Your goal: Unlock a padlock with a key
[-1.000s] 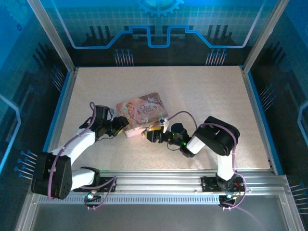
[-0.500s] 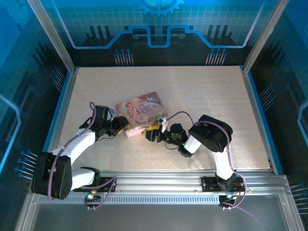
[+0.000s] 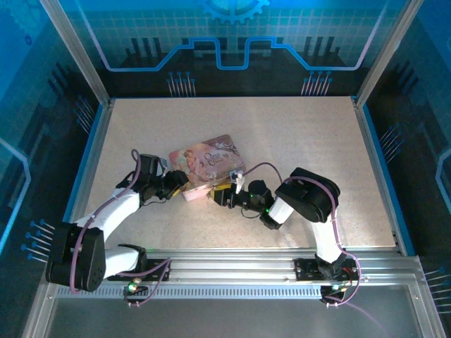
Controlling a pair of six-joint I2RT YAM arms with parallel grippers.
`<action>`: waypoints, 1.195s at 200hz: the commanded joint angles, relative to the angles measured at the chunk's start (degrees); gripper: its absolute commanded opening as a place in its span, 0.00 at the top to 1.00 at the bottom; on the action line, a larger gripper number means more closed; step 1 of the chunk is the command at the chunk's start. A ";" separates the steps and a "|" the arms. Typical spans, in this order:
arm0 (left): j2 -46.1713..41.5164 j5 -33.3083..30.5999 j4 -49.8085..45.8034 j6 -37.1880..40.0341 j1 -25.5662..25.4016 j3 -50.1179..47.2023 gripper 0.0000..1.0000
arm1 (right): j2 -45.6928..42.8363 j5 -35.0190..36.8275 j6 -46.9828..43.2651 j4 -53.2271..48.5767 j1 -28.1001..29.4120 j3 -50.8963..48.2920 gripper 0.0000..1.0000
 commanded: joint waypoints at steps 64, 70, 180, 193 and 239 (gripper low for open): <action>-0.50 1.06 -3.06 -0.64 -0.43 -1.75 0.49 | -0.09 -0.63 -1.05 0.62 0.74 0.20 0.75; -0.49 1.06 -3.10 -0.64 -0.42 -1.75 0.49 | -0.09 -0.66 -1.05 0.52 0.80 0.20 0.75; -0.59 0.82 -3.34 -0.64 -0.42 -1.83 0.49 | -0.78 1.18 -0.70 -1.16 0.75 -0.33 0.93; -0.63 0.79 -3.29 -0.65 -0.41 -1.83 0.50 | -0.78 1.57 -0.53 -1.08 0.67 -0.57 0.94; -0.74 0.71 -3.50 -0.55 -0.48 -1.75 0.49 | -0.87 2.15 0.08 -0.63 0.64 -0.92 0.97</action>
